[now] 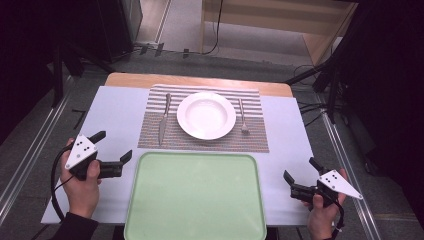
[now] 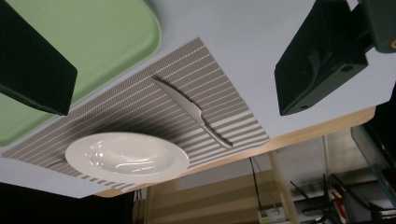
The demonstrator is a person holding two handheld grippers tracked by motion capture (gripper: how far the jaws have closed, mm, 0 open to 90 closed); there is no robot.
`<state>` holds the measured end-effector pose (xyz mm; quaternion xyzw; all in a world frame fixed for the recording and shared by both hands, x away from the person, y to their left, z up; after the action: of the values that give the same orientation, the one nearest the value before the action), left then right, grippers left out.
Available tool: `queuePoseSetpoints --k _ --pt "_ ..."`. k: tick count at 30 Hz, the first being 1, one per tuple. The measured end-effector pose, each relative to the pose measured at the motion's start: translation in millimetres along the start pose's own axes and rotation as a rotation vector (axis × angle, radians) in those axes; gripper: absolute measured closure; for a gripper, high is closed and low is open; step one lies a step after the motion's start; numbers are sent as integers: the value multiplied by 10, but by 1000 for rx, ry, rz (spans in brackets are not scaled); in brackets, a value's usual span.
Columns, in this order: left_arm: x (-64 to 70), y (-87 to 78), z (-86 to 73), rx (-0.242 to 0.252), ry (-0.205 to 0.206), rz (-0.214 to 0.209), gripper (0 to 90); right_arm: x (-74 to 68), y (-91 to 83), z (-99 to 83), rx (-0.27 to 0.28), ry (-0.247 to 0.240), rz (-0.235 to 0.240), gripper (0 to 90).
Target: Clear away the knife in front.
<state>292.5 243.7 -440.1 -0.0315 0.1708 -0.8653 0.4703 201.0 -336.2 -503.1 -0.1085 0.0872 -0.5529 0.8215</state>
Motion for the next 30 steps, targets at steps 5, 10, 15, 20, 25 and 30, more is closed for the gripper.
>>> queuePoseSetpoints --k 5,10,15,20,25,30 --pt "-2 64 89 2 11 -8 0 -7 -15 12 4 8 8 0" --pt "10 176 163 -13 24 -11 0 -18 -14 12 -3 13 7 0" --pt "27 283 221 -20 33 -25 0 -20 -14 16 1 1 5 0" --pt "43 424 298 -23 39 -48 0 -23 -8 15 -1 0 7 0" --pt "28 510 359 -27 44 -51 0 -38 -4 11 -2 2 14 0" --pt "-10 604 431 -23 25 -55 0 -53 8 6 -6 -1 18 0"
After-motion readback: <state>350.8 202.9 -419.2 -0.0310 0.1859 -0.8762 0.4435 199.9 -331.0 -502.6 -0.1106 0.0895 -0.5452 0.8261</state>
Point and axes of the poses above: each handheld gripper's, and its own axes: y roughly forward along the jaws, z roughly out of its top, x roughly to its right, the point moved 2 cm from there along y, roughly forward along the jaws, and after that the axes turned 3 degrees about z, right-handed, at the moved point
